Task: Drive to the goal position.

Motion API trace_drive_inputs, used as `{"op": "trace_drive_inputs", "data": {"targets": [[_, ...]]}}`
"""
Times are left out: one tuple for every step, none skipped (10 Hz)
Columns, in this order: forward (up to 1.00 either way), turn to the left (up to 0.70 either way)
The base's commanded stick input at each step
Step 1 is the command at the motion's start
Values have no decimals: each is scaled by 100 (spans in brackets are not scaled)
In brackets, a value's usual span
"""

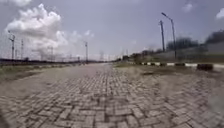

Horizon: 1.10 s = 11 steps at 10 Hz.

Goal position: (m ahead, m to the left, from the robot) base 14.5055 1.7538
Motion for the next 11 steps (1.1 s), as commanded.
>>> {"op": "trace_drive_inputs", "data": {"targets": [[100, 0], [100, 0], [100, 0], [100, 0], [100, 0], [100, 0], [100, 0], [100, 0], [100, 0], [100, 0], [100, 0]]}}
